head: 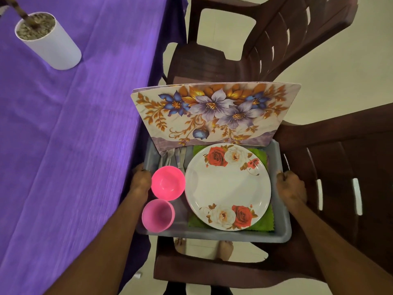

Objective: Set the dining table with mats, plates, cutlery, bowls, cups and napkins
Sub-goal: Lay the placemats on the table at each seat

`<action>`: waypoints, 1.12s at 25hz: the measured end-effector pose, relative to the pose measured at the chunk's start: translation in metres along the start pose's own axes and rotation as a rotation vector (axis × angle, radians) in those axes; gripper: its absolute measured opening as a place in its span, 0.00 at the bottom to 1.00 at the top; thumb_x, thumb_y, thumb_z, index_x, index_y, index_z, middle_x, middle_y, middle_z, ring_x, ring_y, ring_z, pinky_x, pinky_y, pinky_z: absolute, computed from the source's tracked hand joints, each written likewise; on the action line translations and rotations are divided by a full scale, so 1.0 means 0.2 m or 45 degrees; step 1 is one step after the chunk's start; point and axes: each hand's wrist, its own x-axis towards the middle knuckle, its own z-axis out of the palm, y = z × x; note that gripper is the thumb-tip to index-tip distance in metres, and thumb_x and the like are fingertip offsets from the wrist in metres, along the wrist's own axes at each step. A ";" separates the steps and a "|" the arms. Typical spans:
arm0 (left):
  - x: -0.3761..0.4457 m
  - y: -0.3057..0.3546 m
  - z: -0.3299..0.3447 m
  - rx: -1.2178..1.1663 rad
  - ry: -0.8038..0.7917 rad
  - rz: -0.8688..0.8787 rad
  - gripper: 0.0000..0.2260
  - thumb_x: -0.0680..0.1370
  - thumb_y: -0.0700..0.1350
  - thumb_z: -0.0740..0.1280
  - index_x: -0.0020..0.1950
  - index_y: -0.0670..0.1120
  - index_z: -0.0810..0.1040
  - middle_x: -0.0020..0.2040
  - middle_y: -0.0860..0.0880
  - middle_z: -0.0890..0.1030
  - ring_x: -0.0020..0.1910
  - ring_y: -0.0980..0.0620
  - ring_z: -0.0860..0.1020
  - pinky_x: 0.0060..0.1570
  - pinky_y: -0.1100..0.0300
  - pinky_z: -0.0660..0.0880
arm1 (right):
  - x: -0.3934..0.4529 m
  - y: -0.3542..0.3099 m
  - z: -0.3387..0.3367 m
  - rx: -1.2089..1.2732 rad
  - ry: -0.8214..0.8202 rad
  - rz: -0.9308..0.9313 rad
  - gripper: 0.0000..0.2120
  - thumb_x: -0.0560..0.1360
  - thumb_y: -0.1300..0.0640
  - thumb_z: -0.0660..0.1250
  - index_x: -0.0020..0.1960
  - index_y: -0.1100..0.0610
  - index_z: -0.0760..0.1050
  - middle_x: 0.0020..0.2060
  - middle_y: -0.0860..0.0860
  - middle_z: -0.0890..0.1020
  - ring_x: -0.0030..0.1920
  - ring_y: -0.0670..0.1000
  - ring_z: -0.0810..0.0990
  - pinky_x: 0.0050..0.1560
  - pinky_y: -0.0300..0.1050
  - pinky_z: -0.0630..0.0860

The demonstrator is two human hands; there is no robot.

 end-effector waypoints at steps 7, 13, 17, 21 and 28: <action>0.04 -0.09 0.11 -0.025 0.031 -0.012 0.14 0.80 0.32 0.57 0.53 0.42 0.81 0.43 0.45 0.81 0.41 0.44 0.77 0.33 0.61 0.70 | 0.12 0.07 0.12 -0.053 -0.006 -0.015 0.19 0.84 0.46 0.56 0.50 0.60 0.75 0.50 0.65 0.81 0.53 0.67 0.80 0.47 0.53 0.72; 0.11 -0.15 0.14 0.079 0.007 0.016 0.16 0.80 0.32 0.55 0.55 0.42 0.81 0.41 0.46 0.79 0.33 0.49 0.74 0.33 0.61 0.70 | 0.19 0.11 0.17 -0.053 -0.025 -0.002 0.19 0.84 0.46 0.55 0.49 0.60 0.74 0.44 0.62 0.80 0.42 0.62 0.77 0.43 0.51 0.70; 0.17 -0.22 0.17 0.125 -0.027 -0.034 0.18 0.80 0.31 0.55 0.62 0.40 0.81 0.49 0.40 0.82 0.41 0.44 0.77 0.39 0.55 0.73 | 0.25 0.13 0.18 -0.049 -0.058 -0.020 0.18 0.84 0.48 0.56 0.50 0.61 0.75 0.43 0.61 0.80 0.40 0.60 0.75 0.43 0.50 0.70; 0.19 -0.31 0.21 0.156 -0.046 -0.090 0.21 0.79 0.31 0.54 0.65 0.42 0.80 0.55 0.39 0.83 0.44 0.43 0.78 0.40 0.52 0.72 | 0.30 0.15 0.21 -0.057 -0.076 -0.003 0.17 0.84 0.49 0.57 0.53 0.62 0.76 0.48 0.63 0.81 0.50 0.66 0.80 0.47 0.52 0.72; 0.24 -0.32 0.25 0.140 -0.043 -0.079 0.26 0.79 0.30 0.53 0.74 0.45 0.74 0.68 0.44 0.78 0.62 0.41 0.79 0.56 0.48 0.78 | 0.34 0.20 0.26 -0.074 -0.082 0.041 0.16 0.85 0.50 0.56 0.54 0.62 0.75 0.50 0.62 0.80 0.49 0.63 0.77 0.48 0.51 0.70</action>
